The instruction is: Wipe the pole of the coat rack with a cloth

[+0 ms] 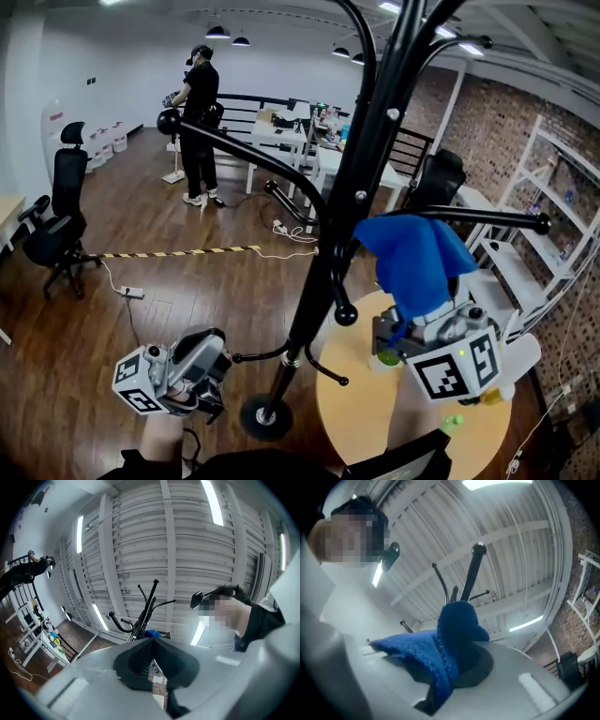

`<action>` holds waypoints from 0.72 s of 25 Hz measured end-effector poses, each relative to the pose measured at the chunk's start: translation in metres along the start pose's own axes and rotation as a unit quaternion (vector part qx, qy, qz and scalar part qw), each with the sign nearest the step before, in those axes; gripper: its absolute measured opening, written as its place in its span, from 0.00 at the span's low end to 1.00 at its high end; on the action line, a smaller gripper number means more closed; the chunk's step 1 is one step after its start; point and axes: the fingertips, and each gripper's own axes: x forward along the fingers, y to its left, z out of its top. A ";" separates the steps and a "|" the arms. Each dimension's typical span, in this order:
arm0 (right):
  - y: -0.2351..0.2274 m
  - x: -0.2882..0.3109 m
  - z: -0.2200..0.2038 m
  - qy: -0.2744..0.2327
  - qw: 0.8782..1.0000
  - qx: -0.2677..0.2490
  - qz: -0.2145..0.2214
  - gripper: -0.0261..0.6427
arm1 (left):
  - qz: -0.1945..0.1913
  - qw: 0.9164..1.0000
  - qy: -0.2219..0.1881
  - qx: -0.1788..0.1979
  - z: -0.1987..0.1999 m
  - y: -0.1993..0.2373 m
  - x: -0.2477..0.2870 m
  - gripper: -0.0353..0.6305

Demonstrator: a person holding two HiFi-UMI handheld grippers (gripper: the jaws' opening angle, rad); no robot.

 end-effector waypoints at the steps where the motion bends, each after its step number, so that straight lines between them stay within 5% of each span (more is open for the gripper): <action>1: -0.005 -0.004 0.013 -0.008 1.000 -0.005 -0.007 0.07 | 0.000 1.000 0.000 0.000 0.001 0.000 0.000 0.05; 6: -0.031 -0.041 0.091 -0.094 0.993 -0.037 -0.061 0.07 | -0.012 1.000 0.002 0.001 0.000 0.002 0.016 0.05; 9: -0.030 -0.052 0.112 -0.103 0.990 -0.068 -0.075 0.07 | -0.025 1.000 -0.002 0.004 -0.002 -0.002 0.023 0.05; 14: -0.025 -0.050 0.103 -0.100 0.990 -0.081 -0.062 0.07 | -0.021 1.000 -0.007 0.009 -0.008 -0.006 0.025 0.05; 18: -0.002 -0.035 0.046 -0.025 0.989 -0.142 -0.008 0.07 | 0.010 1.000 -0.012 0.023 -0.012 -0.010 0.020 0.05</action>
